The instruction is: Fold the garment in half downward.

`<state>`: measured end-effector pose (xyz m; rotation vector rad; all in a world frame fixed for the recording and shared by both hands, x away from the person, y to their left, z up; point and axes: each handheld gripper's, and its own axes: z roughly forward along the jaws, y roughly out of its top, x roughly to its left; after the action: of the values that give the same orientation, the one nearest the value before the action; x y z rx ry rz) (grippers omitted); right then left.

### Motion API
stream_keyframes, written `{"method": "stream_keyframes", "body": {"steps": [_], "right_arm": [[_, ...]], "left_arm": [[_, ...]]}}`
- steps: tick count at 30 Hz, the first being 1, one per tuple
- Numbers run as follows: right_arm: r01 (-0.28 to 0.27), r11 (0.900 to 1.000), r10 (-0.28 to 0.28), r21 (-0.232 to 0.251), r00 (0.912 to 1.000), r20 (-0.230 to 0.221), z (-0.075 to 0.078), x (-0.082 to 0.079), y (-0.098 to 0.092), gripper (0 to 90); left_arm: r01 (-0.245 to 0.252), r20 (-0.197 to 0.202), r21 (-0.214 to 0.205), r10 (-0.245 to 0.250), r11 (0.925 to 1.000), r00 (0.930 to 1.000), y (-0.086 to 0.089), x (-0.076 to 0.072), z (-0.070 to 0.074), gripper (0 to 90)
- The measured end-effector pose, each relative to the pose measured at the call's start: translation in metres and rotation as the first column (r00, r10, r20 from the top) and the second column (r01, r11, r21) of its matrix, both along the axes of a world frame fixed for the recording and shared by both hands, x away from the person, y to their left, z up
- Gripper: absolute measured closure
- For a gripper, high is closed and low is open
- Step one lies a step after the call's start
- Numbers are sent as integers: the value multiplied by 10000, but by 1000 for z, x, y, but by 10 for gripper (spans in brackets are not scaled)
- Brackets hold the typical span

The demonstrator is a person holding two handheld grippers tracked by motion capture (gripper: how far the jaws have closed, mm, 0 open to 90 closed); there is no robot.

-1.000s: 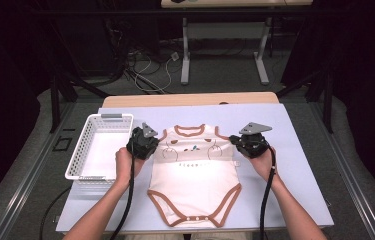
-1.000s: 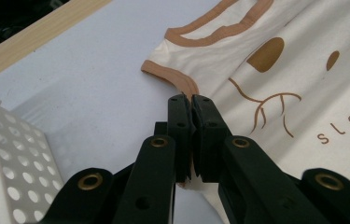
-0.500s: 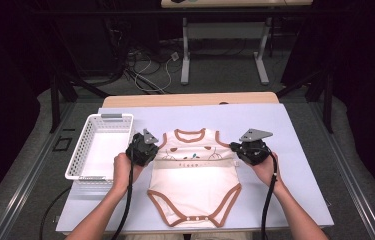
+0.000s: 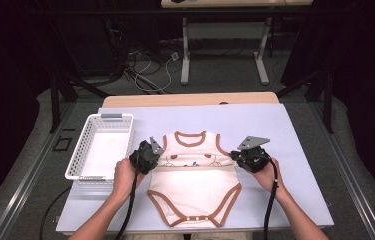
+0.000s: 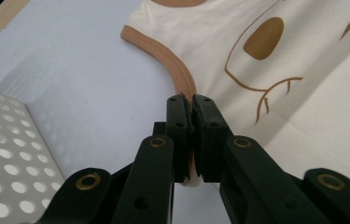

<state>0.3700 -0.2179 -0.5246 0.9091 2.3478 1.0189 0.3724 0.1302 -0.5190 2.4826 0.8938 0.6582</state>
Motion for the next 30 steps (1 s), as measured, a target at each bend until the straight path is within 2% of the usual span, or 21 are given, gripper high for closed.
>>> {"method": "stream_keyframes", "body": {"steps": [8, 17, 20, 26, 30], "right_arm": [[0, 9992, -21, -407, 9986, -523, -8, 0, 0, 834], [-67, 9968, -19, -799, 9942, -1078, -21, 3, 1, 819], [-99, 9960, 2, -886, 9941, -1089, -22, 4, 0, 816], [-12, 9968, -82, -796, 9931, -1168, -24, 3, 1, 815], [52, 9965, -148, -836, 9933, -1145, -24, 3, 0, 783]], "left_arm": [[116, -383, 402, -101, 9991, 9992, -5, -3, -9, 846], [155, -599, 828, -106, 9964, 9981, -8, -3, -20, 826], [210, -584, 997, -152, 9948, 9982, -9, -5, -21, 822], [141, -528, 962, -90, 9953, 9986, -9, -5, -22, 812], [51, -458, 956, -7, 9954, 9990, -8, -6, -22, 783]]}}
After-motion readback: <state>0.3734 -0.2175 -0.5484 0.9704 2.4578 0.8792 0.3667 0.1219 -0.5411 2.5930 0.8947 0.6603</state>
